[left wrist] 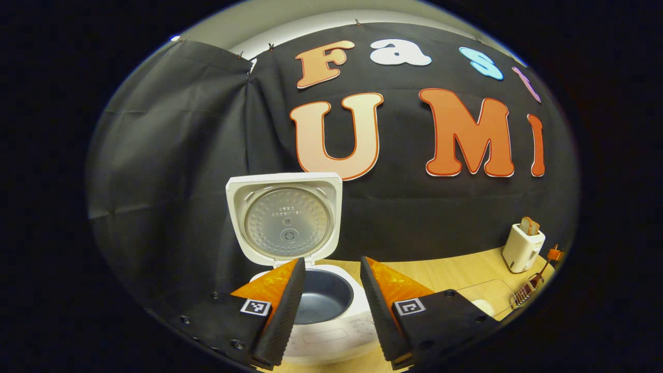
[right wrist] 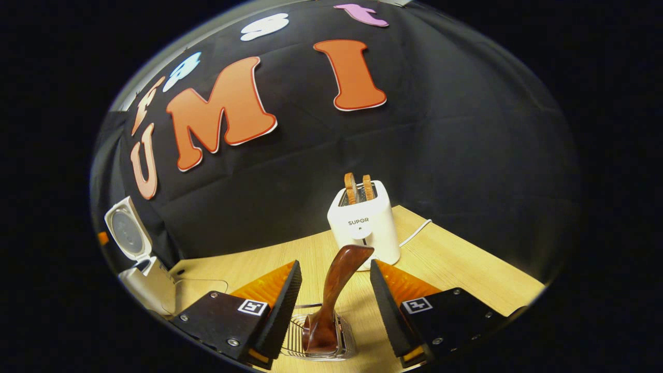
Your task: Close the left gripper, press the button to open the rice cooker; take a wooden spoon from the chopstick holder with the right hand, scoop a spoonful of rice and pour it into the rice cooker, then put the wooden spoon back into the chopstick holder.
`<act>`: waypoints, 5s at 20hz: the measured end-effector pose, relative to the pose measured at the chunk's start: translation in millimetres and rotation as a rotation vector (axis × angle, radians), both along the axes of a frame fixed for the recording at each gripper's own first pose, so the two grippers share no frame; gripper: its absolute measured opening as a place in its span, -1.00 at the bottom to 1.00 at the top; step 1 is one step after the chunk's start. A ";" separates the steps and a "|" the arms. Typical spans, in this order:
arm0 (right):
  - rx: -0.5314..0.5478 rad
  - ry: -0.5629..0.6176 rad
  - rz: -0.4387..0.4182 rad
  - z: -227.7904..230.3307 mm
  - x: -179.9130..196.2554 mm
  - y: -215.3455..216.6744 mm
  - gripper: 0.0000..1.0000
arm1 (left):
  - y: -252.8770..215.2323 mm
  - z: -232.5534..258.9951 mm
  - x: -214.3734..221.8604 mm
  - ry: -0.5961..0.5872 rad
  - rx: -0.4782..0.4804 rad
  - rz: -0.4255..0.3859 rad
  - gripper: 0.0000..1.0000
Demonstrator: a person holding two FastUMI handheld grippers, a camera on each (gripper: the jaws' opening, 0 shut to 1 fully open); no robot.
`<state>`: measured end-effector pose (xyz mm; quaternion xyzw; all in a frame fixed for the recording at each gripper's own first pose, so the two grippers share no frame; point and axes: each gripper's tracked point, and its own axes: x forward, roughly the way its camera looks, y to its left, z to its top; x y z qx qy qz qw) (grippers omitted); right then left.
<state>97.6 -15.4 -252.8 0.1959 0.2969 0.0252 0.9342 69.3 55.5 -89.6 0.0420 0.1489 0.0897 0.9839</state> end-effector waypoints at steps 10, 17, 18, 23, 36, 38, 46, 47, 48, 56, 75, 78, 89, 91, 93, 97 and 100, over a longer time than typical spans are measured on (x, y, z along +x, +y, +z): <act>0.154 0.108 0.009 -18.6 -14.8 15.3 -0.59 | -14.6 -17.5 -0.5 0.024 -0.026 -0.033 0.43; 0.171 0.118 -0.010 -13.4 -21.6 16.0 -0.79 | -10.8 -28.3 -5.1 0.033 -0.016 -0.012 0.43; 0.159 0.106 -0.017 -13.5 -21.3 13.8 -0.79 | -12.0 -27.4 -5.2 0.032 -0.014 -0.013 0.41; 0.156 0.006 -0.060 5.1 -7.8 4.5 -0.82 | -4.7 -28.1 -9.7 0.019 0.002 -0.005 0.43; 0.143 -0.303 0.089 145.1 15.2 86.4 -0.84 | 17.1 -30.6 -18.6 -0.023 0.037 0.016 0.67; 0.145 -0.323 0.133 151.8 11.3 110.8 -0.86 | 22.0 -32.8 -18.9 -0.024 0.053 0.028 0.77; 0.029 -0.336 0.309 115.5 6.3 191.7 -0.86 | 40.2 -39.7 -24.7 -0.026 0.081 0.077 1.00; 0.006 -0.341 0.331 110.8 6.2 199.6 -0.85 | 39.4 -39.4 -23.9 -0.028 0.077 0.072 1.00; -0.020 -0.338 0.349 104.5 5.5 206.5 -0.86 | 34.6 -40.5 -21.7 -0.036 0.052 0.048 1.00; -0.169 -0.291 0.455 54.6 -2.8 239.6 -0.86 | 39.9 -50.7 -24.5 -0.019 0.064 0.065 1.00; -0.013 -0.079 0.404 21.2 -64.5 284.2 -0.84 | 52.8 -67.7 -34.8 -0.012 0.023 0.094 1.00; 0.105 0.007 0.332 17.5 -64.9 281.6 -0.84 | 55.9 -68.9 -38.4 -0.012 0.026 0.095 1.00; 0.418 0.203 0.151 10.1 -58.1 275.9 -0.84 | 65.8 -66.6 -50.1 -0.025 -0.001 0.108 1.00; 0.470 0.224 0.138 13.3 -60.0 281.7 -0.85 | 68.5 -66.1 -52.9 -0.028 -0.003 0.114 1.00; 0.522 0.246 0.120 15.1 -61.2 282.3 -0.84 | 69.6 -66.1 -54.4 -0.028 -0.008 0.116 1.00; 0.655 0.307 0.054 8.8 -58.5 281.2 -0.85 | 73.8 -66.8 -59.9 -0.026 -0.017 0.124 1.00; 0.741 0.331 0.022 7.9 -58.0 276.3 -0.84 | 75.8 -66.4 -61.0 -0.026 -0.025 0.132 1.00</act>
